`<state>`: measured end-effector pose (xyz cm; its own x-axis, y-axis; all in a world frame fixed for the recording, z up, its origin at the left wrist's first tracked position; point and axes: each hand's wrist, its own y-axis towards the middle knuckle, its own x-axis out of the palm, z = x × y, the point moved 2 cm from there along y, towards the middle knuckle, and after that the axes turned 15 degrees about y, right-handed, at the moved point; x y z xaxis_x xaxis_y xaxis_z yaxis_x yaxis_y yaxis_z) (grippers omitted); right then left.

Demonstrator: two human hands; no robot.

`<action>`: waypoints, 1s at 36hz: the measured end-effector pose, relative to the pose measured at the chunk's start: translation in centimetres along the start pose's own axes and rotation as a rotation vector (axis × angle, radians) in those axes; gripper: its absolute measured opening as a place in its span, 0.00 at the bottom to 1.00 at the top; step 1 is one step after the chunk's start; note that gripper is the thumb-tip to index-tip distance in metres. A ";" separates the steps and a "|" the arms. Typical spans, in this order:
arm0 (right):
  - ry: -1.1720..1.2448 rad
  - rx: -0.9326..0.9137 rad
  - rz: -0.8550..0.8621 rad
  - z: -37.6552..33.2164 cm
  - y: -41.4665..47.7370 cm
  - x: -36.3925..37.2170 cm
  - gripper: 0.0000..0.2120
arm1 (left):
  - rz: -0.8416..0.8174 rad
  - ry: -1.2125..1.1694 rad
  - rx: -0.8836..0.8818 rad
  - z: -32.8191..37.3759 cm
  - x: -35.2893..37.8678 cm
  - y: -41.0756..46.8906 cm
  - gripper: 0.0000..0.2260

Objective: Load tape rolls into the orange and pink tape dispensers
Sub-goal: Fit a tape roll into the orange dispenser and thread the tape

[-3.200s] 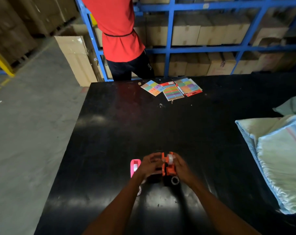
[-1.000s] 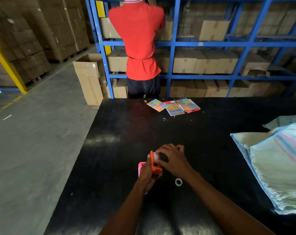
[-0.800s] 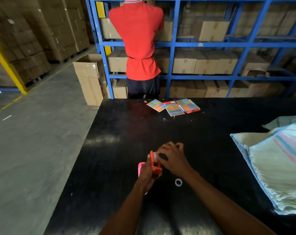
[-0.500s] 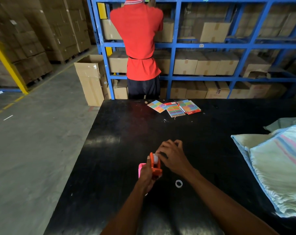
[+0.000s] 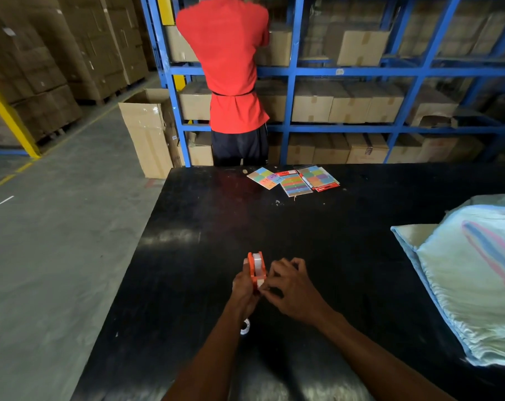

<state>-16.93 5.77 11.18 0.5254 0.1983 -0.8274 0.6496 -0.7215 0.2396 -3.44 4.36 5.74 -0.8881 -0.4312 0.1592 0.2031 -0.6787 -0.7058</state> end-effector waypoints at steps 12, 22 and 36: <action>-0.122 0.024 0.168 0.8 -0.6 2.4 0.10 | -0.034 -0.014 0.019 -0.2 0.8 1.1 0.15; 0.005 -0.009 0.193 2.3 -2.2 3.3 0.06 | -0.130 0.421 0.115 0.8 1.2 1.2 0.23; 0.702 0.578 0.204 8.5 0.8 4.0 0.07 | -0.120 0.212 0.100 -1.4 3.1 3.1 0.25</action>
<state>-18.96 0.35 3.73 0.9336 0.2513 -0.2554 0.2332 -0.9673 -0.0994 -6.15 1.73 3.08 -0.9726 -0.2176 0.0820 0.1218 -0.7772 -0.6173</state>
